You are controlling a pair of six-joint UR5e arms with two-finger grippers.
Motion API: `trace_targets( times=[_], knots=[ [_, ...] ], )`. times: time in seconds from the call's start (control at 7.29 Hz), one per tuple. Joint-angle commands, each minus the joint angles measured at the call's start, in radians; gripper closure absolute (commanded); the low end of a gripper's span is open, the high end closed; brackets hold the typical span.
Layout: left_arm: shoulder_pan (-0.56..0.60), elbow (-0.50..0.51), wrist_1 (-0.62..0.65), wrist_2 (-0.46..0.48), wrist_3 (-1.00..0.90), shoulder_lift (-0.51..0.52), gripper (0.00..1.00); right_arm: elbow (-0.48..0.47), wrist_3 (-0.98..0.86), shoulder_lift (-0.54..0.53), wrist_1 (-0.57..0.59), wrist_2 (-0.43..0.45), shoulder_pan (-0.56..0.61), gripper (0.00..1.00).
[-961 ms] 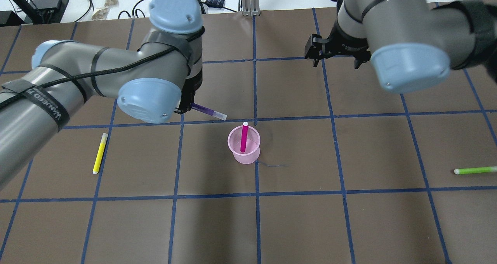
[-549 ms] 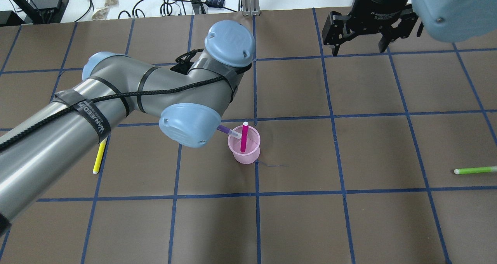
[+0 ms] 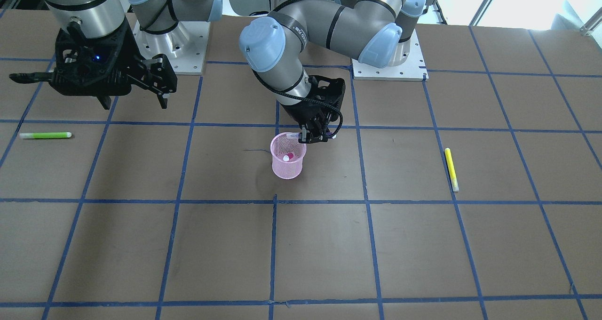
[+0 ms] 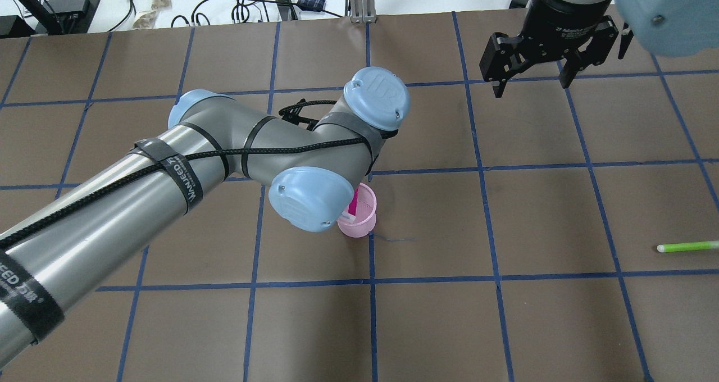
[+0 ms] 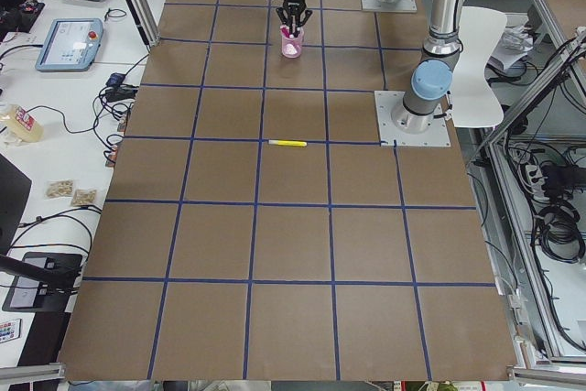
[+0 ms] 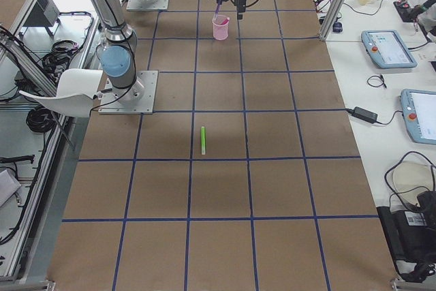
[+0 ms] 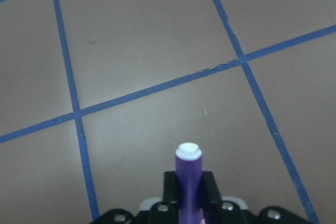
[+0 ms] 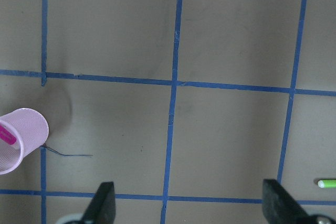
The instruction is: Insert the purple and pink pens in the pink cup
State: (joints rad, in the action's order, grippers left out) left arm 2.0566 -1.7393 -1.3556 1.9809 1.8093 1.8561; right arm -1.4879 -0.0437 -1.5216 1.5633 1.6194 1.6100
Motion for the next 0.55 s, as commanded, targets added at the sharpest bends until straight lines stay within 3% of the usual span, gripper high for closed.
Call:
trace_targets(
  times=[0.0, 0.41],
  knots=[
    [0.010, 0.007, 0.004, 0.010, 0.015, 0.028, 1.00, -0.003, -0.002, 0.000, 0.021, -0.007, -0.001, 0.00],
    [0.010, 0.027, 0.009, 0.010, 0.076, 0.044, 1.00, -0.003, 0.007, 0.000, 0.024, -0.006, -0.001, 0.00]
  ],
)
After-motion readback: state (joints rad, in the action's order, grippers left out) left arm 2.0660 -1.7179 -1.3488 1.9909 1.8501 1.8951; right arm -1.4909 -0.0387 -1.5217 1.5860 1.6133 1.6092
